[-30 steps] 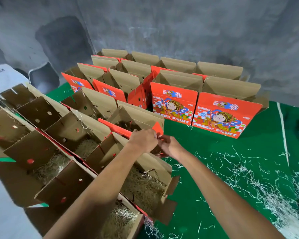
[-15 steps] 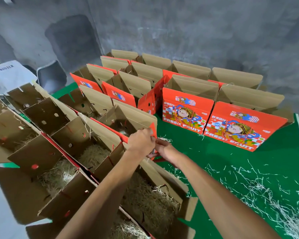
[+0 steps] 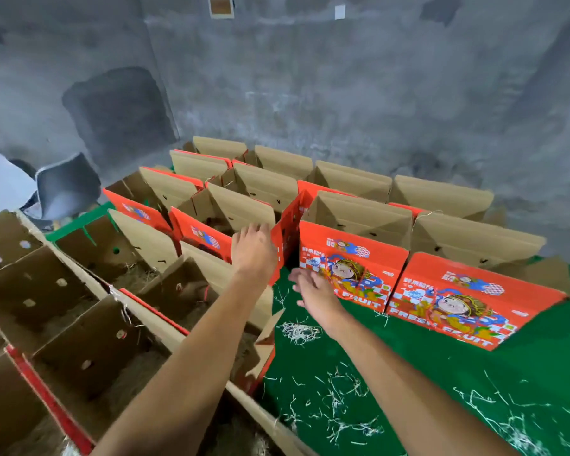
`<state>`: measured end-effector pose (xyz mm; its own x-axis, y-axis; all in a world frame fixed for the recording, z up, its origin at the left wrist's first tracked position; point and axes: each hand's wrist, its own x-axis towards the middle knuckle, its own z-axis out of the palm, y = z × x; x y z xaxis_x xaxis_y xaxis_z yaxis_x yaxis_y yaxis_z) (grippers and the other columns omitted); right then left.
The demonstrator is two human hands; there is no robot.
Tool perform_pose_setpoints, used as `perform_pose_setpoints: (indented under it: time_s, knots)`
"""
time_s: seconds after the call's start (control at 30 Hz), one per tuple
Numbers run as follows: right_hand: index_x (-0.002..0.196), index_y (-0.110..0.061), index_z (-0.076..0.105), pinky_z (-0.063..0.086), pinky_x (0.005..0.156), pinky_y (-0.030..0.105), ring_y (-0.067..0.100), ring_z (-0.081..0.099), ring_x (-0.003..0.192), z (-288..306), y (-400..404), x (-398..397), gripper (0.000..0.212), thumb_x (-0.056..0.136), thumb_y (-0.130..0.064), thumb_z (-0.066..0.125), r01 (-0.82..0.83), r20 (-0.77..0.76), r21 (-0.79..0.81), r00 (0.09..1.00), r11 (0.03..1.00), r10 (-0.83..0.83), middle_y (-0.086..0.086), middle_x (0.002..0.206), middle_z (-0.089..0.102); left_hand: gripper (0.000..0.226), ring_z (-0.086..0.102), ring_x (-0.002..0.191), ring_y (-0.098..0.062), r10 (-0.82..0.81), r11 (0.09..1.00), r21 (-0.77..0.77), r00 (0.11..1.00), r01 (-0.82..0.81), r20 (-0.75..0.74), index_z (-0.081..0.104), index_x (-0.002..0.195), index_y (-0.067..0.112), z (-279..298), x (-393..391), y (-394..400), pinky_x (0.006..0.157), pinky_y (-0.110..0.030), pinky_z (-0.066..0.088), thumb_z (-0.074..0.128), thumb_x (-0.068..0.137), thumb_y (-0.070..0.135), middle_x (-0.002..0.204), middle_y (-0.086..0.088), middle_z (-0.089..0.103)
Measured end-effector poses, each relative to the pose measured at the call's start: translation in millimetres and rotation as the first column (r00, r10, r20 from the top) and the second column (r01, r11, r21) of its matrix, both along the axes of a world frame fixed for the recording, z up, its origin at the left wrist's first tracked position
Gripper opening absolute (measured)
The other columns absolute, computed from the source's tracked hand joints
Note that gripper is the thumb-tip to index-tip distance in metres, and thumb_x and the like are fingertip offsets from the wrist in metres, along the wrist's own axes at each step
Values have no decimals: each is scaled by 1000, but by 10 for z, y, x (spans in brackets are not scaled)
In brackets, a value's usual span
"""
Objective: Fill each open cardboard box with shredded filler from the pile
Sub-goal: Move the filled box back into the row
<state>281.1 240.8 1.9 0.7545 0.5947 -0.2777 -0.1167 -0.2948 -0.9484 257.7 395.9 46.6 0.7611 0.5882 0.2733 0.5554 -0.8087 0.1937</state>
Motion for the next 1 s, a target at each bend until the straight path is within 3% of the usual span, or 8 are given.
perform_pose_setpoints:
  time_s: [0.1, 0.17, 0.3, 0.43, 0.5, 0.67, 0.83, 1.0]
  knots:
    - [118, -39, 60, 48, 105, 43, 7, 59, 116, 28, -27, 253, 25, 99, -51, 49, 8, 10, 70, 1000, 997, -8, -13, 128, 63, 38, 59, 113, -33, -19, 994, -106, 991, 5, -133, 51, 120, 12, -140, 372, 159, 94, -42, 45, 53, 95, 40, 118, -11, 62]
    - [131, -33, 58, 52, 100, 37, 3, 59, 115, -3, -45, 356, 39, 99, -53, 49, -13, 24, 69, 1000, 998, 12, -14, 130, 61, 40, 61, 112, -33, -25, 993, -114, 979, 2, -200, 51, 121, 12, -236, 501, 284, 91, -42, 48, 51, 97, 43, 119, -11, 62]
    - [126, -37, 60, 47, 101, 29, -8, 55, 115, -32, -206, 471, 38, 97, -59, 49, -27, 91, 28, 996, 999, 24, -23, 126, 60, 23, 65, 106, -31, -27, 997, -72, 961, 7, -275, 59, 115, 13, -339, 637, 486, 86, -39, 52, 48, 99, 25, 114, -10, 66]
    - [118, -43, 58, 41, 91, 17, -18, 51, 105, -26, -361, 539, 32, 94, -63, 51, -17, 121, -15, 993, 1000, 19, -29, 113, 57, 21, 66, 103, -30, -44, 999, 5, 951, 48, -307, 60, 115, 10, -334, 627, 487, 84, -39, 55, 49, 98, 17, 112, -10, 67]
    - [121, -40, 58, 44, 95, 23, -14, 52, 105, -3, -380, 539, 36, 94, -63, 51, -5, 130, -29, 992, 1000, 9, -31, 110, 57, 22, 66, 105, -30, -60, 998, -6, 950, 61, -307, 61, 115, 9, -297, 574, 428, 86, -38, 54, 49, 99, 20, 112, -11, 67]
    - [102, -52, 57, 49, 102, 36, -14, 56, 101, 84, -426, 455, 18, 93, -66, 51, 8, 139, -42, 990, 999, -2, -39, 96, 59, 22, 67, 101, -28, -126, 992, -16, 939, 128, -321, 60, 112, 9, -201, 454, 5, 83, -36, 55, 47, 100, 22, 109, -10, 68]
    - [131, -36, 54, 48, 105, 41, 3, 57, 115, 122, -805, 312, 61, 85, -76, 50, 49, 79, -31, 996, 998, -46, -20, 122, 58, 25, 62, 113, -31, -229, 971, -21, 907, 237, -354, 57, 118, 9, -128, 291, -864, 92, -38, 50, 44, 97, 15, 120, -12, 64]
    - [111, -21, 61, 53, 97, 47, 16, 64, 92, 136, -1570, 146, 36, 101, -50, 44, 291, 81, -75, 955, 954, -286, -4, 95, 66, 27, 61, 116, -32, -352, 934, -175, 887, 312, -300, 58, 120, 9, -12, 61, -2105, 95, -39, 49, 49, 95, 14, 121, -13, 63]
